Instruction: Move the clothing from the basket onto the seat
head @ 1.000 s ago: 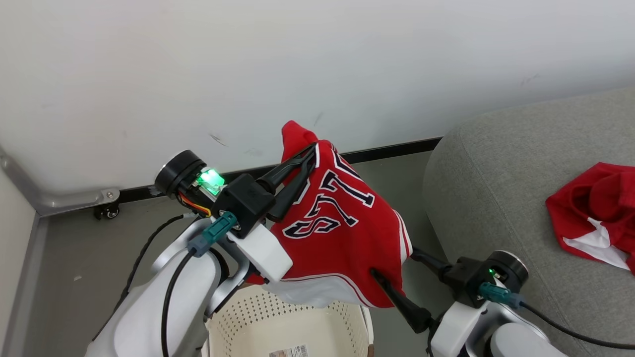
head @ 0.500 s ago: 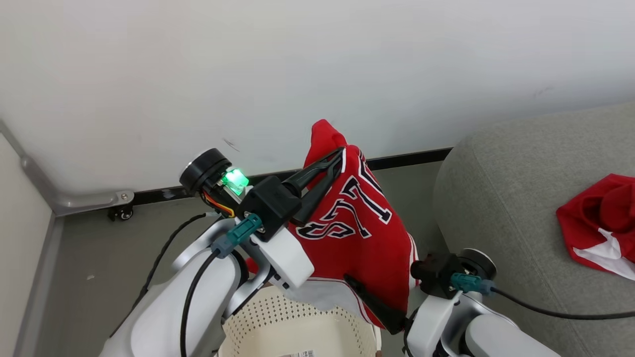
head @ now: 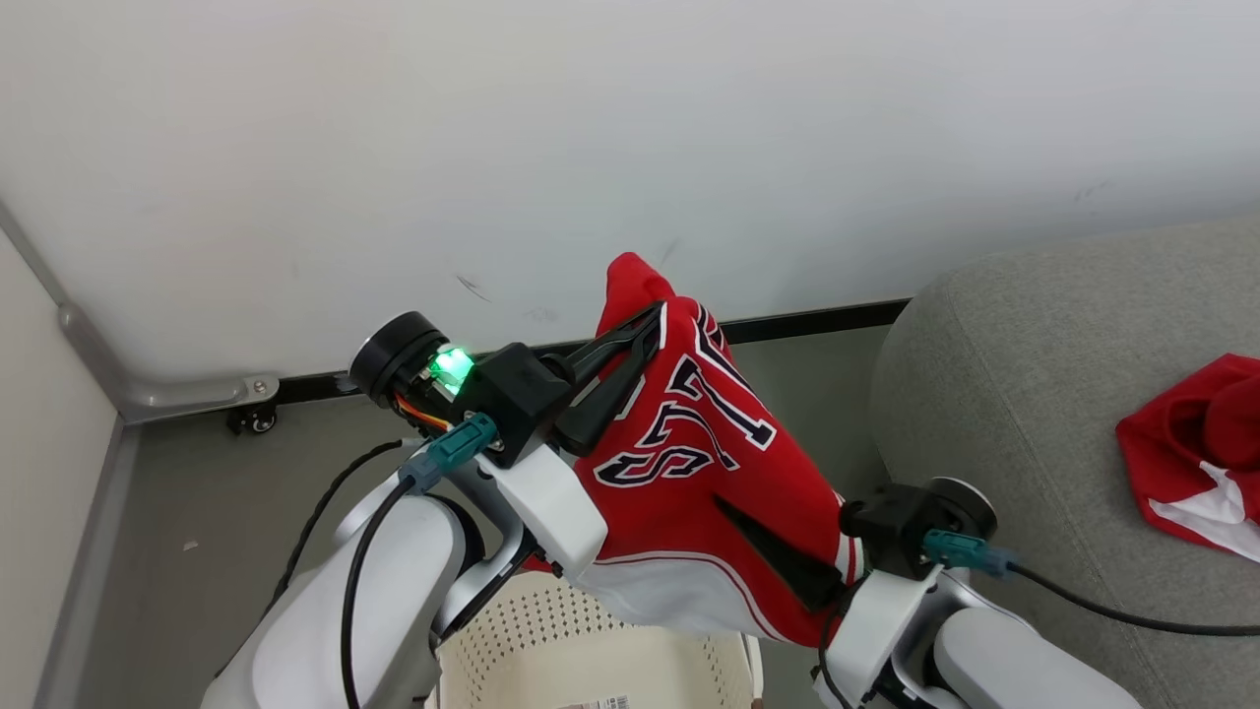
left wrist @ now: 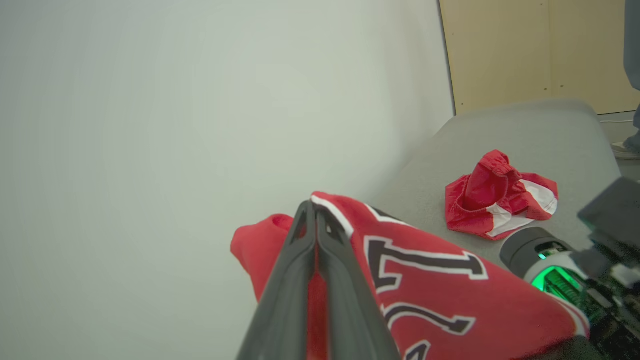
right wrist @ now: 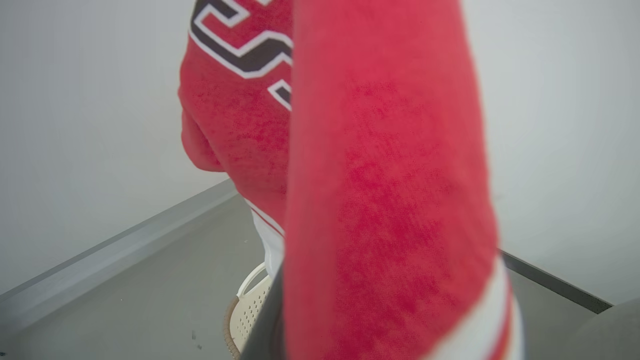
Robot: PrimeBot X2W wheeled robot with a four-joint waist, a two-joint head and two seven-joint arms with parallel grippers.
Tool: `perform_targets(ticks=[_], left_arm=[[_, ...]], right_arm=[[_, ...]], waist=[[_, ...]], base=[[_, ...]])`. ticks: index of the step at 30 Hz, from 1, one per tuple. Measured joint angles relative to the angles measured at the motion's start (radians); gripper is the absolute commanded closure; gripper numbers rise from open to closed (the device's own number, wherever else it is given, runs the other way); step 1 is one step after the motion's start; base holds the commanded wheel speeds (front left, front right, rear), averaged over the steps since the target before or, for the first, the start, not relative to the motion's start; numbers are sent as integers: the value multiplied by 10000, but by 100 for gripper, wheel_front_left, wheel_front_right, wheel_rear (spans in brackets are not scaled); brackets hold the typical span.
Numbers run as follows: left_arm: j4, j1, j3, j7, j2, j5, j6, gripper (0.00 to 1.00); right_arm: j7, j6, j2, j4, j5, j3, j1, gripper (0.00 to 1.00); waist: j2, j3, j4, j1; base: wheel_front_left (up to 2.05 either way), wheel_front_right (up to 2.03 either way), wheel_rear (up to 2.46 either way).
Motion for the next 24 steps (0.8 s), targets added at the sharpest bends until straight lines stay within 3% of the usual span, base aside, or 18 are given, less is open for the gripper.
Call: perform_targets(ticks=[15, 17, 19, 20, 22, 24], left_arm=[[849, 851, 495, -372, -75, -800, 100, 100], [899, 920, 520, -420, -79, -869, 100, 83], [947, 970, 543, -502, -84, -955, 100, 56], [947, 970, 543, -502, -84, -955, 100, 34], [968, 1010, 583, -585, -104, -1039, 98, 6], [989, 1094, 596, -637, -119, -1227, 98, 0]], right_arm=[[-786, 0, -861, -500, 616, -1779, 91, 100], [-859, 0, -892, -617, 731, -2050, 91, 100], [-869, 0, -970, -721, 863, -2307, 82, 100], [-869, 0, -970, -721, 863, -2307, 82, 100], [-869, 0, -1110, -763, 867, -2462, 38, 100], [-869, 0, -1269, -780, 872, -2692, 6, 100]], waist=[[0, 67, -563, 0], [0, 82, -663, 0], [0, 100, -761, 0], [0, 100, -761, 0], [0, 119, -852, 0], [0, 152, -973, 0]], base=[[0, 0, 0], [0, 0, 0], [0, 0, 0], [0, 0, 0], [0, 0, 0], [0, 0, 0]])
